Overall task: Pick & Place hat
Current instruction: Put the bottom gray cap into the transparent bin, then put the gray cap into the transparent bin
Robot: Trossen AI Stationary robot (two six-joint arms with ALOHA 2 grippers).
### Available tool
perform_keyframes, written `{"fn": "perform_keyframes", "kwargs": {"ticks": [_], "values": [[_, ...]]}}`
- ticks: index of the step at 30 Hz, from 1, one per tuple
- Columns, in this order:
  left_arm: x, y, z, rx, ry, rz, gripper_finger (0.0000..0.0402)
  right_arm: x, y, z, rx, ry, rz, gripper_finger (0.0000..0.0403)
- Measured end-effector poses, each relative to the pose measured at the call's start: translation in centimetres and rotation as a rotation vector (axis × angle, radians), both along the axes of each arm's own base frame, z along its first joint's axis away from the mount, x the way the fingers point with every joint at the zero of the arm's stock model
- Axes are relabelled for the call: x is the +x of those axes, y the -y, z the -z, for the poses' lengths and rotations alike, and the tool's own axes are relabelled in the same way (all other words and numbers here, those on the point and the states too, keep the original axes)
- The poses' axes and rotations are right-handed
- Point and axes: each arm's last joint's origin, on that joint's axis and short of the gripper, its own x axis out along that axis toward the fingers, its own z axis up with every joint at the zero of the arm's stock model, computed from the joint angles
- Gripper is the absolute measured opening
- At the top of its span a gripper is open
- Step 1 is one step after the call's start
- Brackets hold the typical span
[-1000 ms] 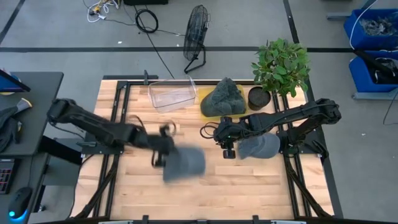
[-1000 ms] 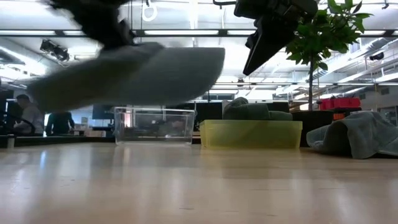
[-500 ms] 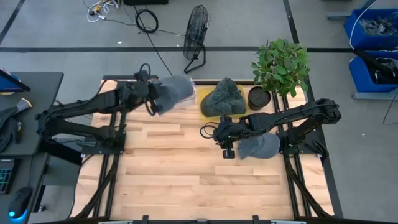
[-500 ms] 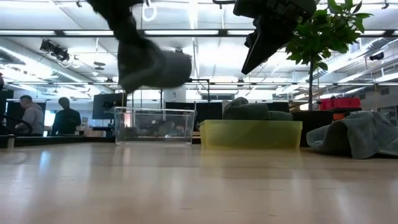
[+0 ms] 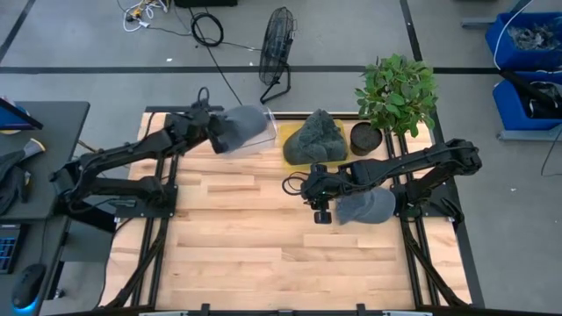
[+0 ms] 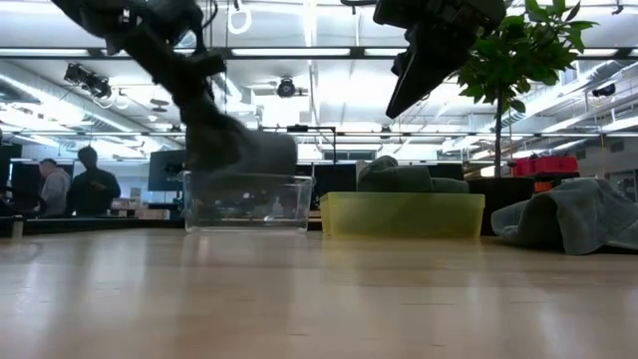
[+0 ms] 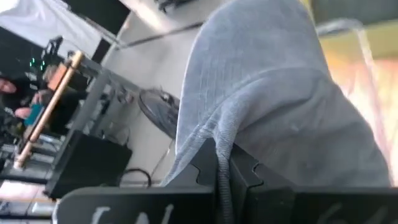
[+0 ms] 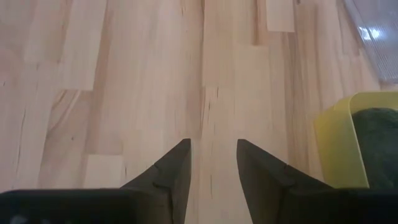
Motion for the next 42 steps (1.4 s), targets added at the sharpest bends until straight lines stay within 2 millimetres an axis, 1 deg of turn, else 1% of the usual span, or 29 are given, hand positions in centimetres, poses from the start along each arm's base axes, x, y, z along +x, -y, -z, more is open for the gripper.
{"fn": "perform_keyframes", "kwargs": {"ticks": [3,6,8,10,13,16,20,23,28,31,35,39,42], "values": [[-0.4,0.0,1.5,-0.033,-0.046,0.006,0.0007,0.0,0.0,0.0,0.001,0.005,0.0,0.0133],[-0.5,0.2,2.5,-0.084,-0.06,0.09,0.0009,0.1,0.0,-0.1,0.001,0.012,-0.001,0.0132],[-0.6,0.2,2.9,-0.126,-0.045,0.111,0.0012,0.2,0.0,-0.1,0.002,0.02,-0.001,0.0132],[-0.7,0.1,3.3,-0.161,-0.014,0.087,0.0014,0.2,0.0,-0.1,0.003,0.026,0.0,0.0132],[-0.7,-0.2,4.2,-0.216,-0.019,0.042,0.0016,0.3,0.0,-0.2,0.004,0.031,0.0,0.0133],[-0.6,-0.7,4.6,-0.22,-0.026,0.022,0.0024,0.3,0.0,-0.2,0.004,0.032,0.0,0.0132],[-0.6,-1.3,4.9,-0.217,-0.024,-0.005,0.0055,0.3,0.0,-0.2,0.004,0.032,0.0,0.0132],[-0.8,-1.8,5.4,-0.231,-0.05,-0.053,0.009,0.3,0.0,-0.2,0.0,0.032,-0.007,0.0132],[-1.0,-2.1,5.5,-0.259,-0.012,-0.1,0.0148,0.3,0.0,-0.2,-0.002,0.035,-0.01,0.0133],[-0.7,-2.1,5.0,-0.249,0.002,-0.092,0.0175,0.3,0.0,-0.2,-0.002,0.035,-0.01,0.0132],[0.2,-2.1,3.2,-0.218,0.043,-0.062,0.0202,0.3,0.0,-0.2,-0.002,0.035,-0.01,0.0132],[1.5,-1.8,0.6,-0.166,0.094,-0.007,0.0214,0.1,0.0,0.0,-0.006,0.007,-0.01,0.0132],[2.3,-1.5,-1.4,-0.137,0.143,0.024,0.0215,-0.7,0.1,0.4,-0.013,-0.092,0.0,0.0132]]}}
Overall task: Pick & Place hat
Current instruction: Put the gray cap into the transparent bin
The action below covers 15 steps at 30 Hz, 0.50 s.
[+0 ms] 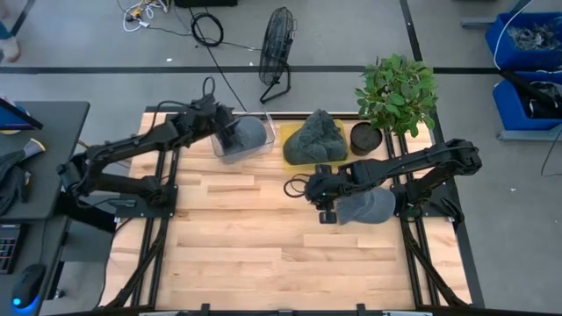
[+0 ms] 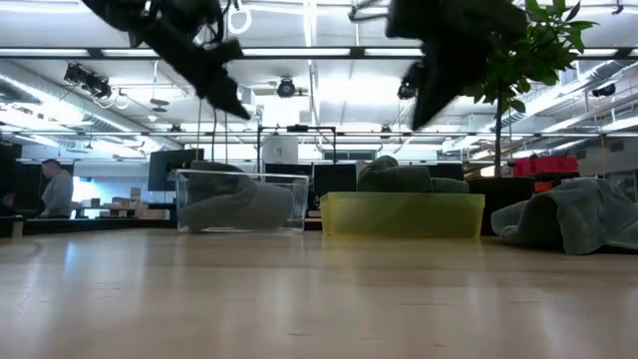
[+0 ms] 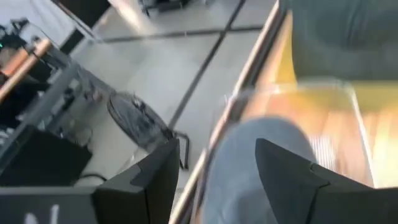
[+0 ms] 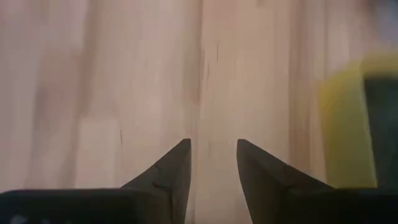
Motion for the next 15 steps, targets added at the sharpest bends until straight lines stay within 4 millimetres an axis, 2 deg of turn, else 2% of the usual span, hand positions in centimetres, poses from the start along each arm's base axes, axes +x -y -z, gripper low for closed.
{"fn": "perform_keyframes", "kwargs": {"ticks": [6,11,15], "values": [[1.1,0.9,-2.6,0.02,0.09,0.038,0.021,-2.9,0.4,1.0,-0.021,-0.315,0.031,0.0132],[1.3,1.3,-2.6,0.015,0.091,0.055,0.0209,-5.1,0.6,1.2,-0.033,-0.545,0.06,0.0132],[1.4,1.4,-2.6,0.01,0.092,0.058,0.0209,-6.0,0.3,2.1,0.121,-0.645,0.042,0.0132]]}}
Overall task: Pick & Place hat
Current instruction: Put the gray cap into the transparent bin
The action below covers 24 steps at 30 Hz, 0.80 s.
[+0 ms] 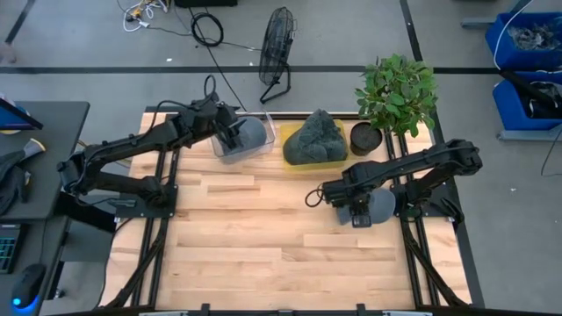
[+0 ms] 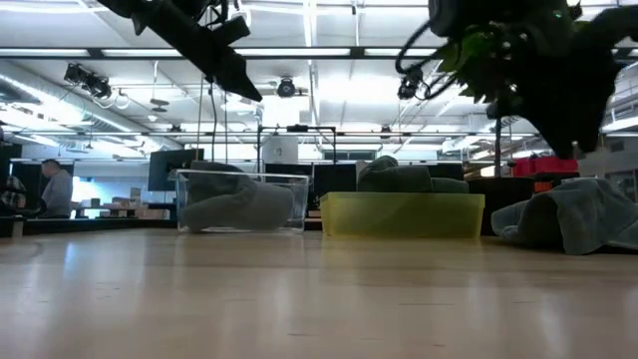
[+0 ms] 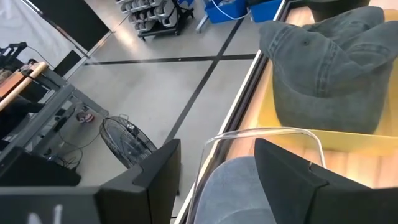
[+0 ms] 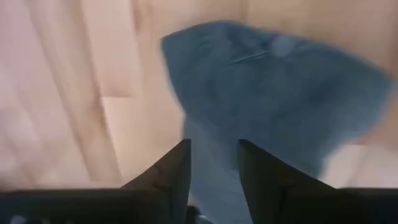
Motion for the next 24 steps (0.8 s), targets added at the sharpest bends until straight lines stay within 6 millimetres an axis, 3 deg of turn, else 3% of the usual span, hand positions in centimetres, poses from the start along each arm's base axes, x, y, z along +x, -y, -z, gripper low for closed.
{"fn": "perform_keyframes", "kwargs": {"ticks": [7,17,20,24], "values": [[0.0,0.0,0.0,0.0,-0.006,0.001,0.0209,-0.6,0.0,3.4,-0.021,0.026,-0.005,0.0133],[0.0,0.0,0.1,-0.001,-0.006,0.001,0.0209,-1.5,0.1,6.4,0.053,0.043,-0.014,0.0128],[0.0,0.0,0.1,-0.003,-0.005,0.0,0.0209,-1.5,0.1,6.7,0.06,0.048,-0.012,0.0101],[0.0,0.1,0.1,-0.035,0.021,0.015,0.0209,-1.4,0.0,6.4,0.082,0.054,-0.022,0.0022]]}}
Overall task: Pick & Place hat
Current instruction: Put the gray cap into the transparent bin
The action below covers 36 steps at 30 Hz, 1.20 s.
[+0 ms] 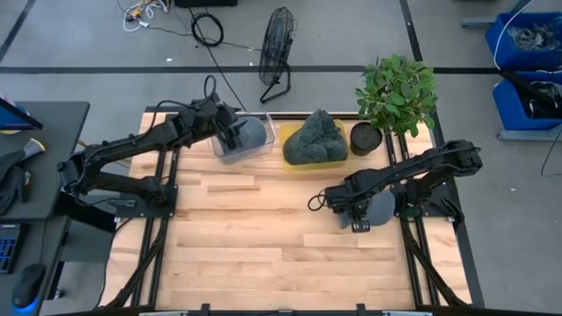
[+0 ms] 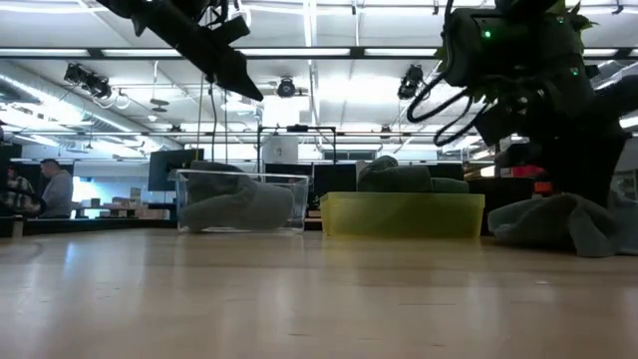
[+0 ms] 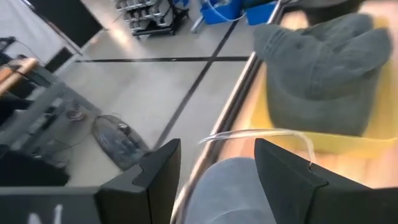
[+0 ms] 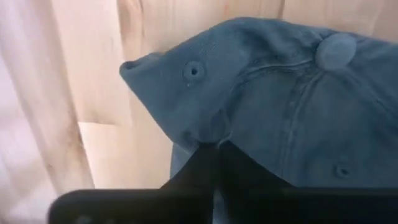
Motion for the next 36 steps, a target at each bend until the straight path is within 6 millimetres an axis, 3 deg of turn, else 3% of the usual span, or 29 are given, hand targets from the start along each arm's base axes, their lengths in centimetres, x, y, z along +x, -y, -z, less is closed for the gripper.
{"fn": "perform_keyframes", "kwargs": {"ticks": [4,7,12,15,21,25,30,36], "values": [[0.3,0.4,0.1,-0.112,0.06,0.132,0.0209,1.0,-0.2,-1.2,0.012,0.051,-0.008,0.0017],[0.8,1.4,0.1,-0.252,0.13,0.326,0.0209,2.5,-0.4,-3.3,0.025,0.146,-0.068,0.0007],[1.9,4.1,0.2,-0.424,0.174,0.504,0.0209,5.2,-0.4,-7.3,-0.082,0.369,-0.185,0.0005],[2.7,6.4,1.1,-0.467,0.136,0.58,0.0209,6.8,-0.3,-8.8,-0.167,0.538,-0.232,0.0003],[3.9,11.6,3.1,-0.351,0.033,0.824,0.0208,8.6,0.3,-9.7,-0.196,0.749,-0.292,0.0002],[4.8,13.7,3.8,-0.182,0.011,0.824,0.0208,9.4,0.8,-10.2,-0.212,0.85,-0.294,0.0001],[6.0,15.1,3.8,0.044,0.026,0.855,0.0208,9.7,1.2,-10.1,-0.176,0.863,-0.319,0.0001],[6.8,14.8,4.6,0.115,-0.004,0.856,0.0208,10.0,1.1,-9.6,-0.149,0.86,-0.326,0.0001]]}}
